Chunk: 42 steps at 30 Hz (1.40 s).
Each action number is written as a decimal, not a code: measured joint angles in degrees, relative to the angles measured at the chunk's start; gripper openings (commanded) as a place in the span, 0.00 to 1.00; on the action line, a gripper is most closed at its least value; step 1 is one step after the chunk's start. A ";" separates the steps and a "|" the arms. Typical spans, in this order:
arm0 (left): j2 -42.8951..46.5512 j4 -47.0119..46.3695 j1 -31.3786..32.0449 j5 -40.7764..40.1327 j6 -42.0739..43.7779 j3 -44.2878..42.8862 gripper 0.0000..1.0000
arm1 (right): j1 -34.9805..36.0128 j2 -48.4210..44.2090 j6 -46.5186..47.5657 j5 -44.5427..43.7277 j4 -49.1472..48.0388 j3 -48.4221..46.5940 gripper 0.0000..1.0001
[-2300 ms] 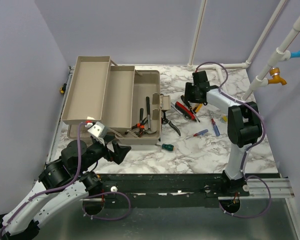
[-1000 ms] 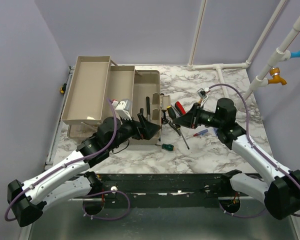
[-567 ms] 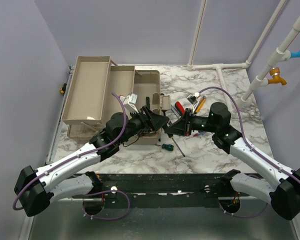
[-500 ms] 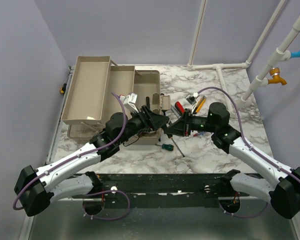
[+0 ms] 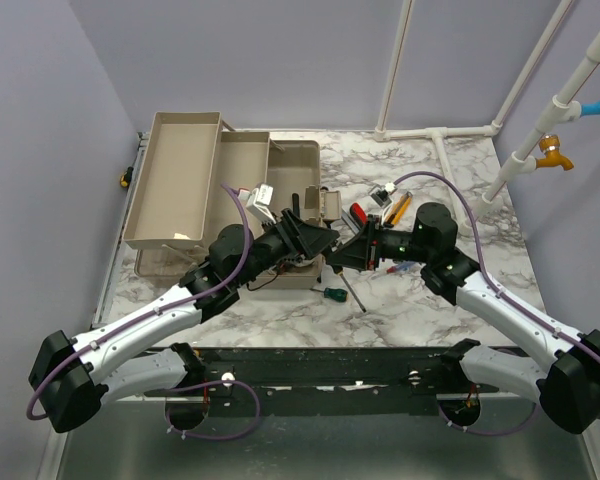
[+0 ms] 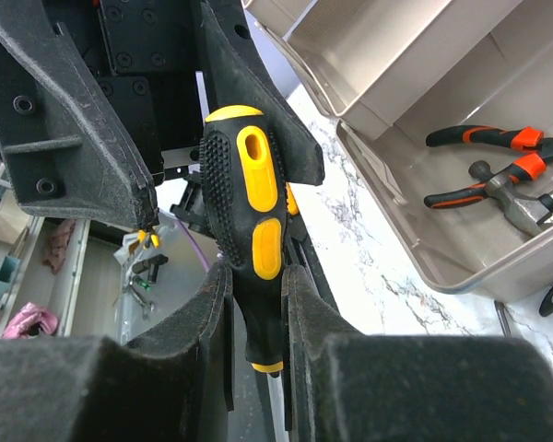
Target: Pack the tool kit
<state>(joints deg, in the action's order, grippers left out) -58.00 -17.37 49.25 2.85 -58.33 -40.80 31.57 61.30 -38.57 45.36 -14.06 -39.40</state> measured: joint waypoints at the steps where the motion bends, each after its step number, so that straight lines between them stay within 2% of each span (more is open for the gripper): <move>1: 0.04 -0.02 -0.02 0.00 -0.04 0.09 0.60 | 0.00 0.00 0.00 -0.22 -0.02 0.00 0.01; 9: 1.22 -0.50 0.00 0.68 -1.11 2.38 0.60 | 0.35 -0.07 -0.13 -2.25 -0.17 0.00 0.01; 14: 1.62 -0.46 0.00 0.85 -1.31 2.69 0.47 | 0.35 -0.04 -0.50 -2.62 -0.90 -0.11 0.01; 18: 2.19 -0.11 0.00 0.72 -0.92 2.73 0.50 | 0.35 0.26 -0.57 -2.32 -1.25 -0.92 0.01; 21: 2.99 0.70 0.00 0.63 -0.22 2.73 0.48 | 0.68 0.66 -0.63 -1.92 -1.64 -0.96 0.01; 22: 3.26 1.07 0.00 0.61 0.04 2.73 0.45 | 0.81 0.68 -0.63 -1.92 -1.66 -0.96 0.01; 26: 3.89 2.16 0.00 0.11 0.94 2.73 0.20 | 1.11 0.68 -0.63 -1.90 -1.84 -0.94 0.01; 29: 3.96 2.45 0.02 -0.28 1.40 2.73 0.10 | 1.27 0.70 -0.68 -1.92 -1.92 -0.96 0.01; 30: 4.00 2.43 0.02 -0.31 1.44 2.73 0.06 | 1.38 0.72 -0.68 -1.95 -1.95 -0.96 0.12; 32: 4.07 2.43 0.07 -0.44 1.79 2.71 0.00 | 1.38 0.72 -0.70 -1.97 -2.05 -0.96 0.55; 34: 4.20 2.69 0.09 -0.61 2.91 2.69 0.00 | 1.38 0.70 -1.22 -2.14 -1.86 -0.96 0.75; 37: 5.29 6.54 0.11 -2.19 5.81 1.79 0.00 | 1.49 0.24 0.07 -3.89 0.26 -1.27 0.77; 42: 9.11 23.63 -0.76 -10.67 15.08 -8.20 0.00 | 1.49 -3.58 2.69 -10.95 5.92 -1.73 0.77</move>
<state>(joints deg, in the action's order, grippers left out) -48.88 6.26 48.49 -7.81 -43.24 -48.99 33.06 57.71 -35.88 34.41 -8.14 -41.12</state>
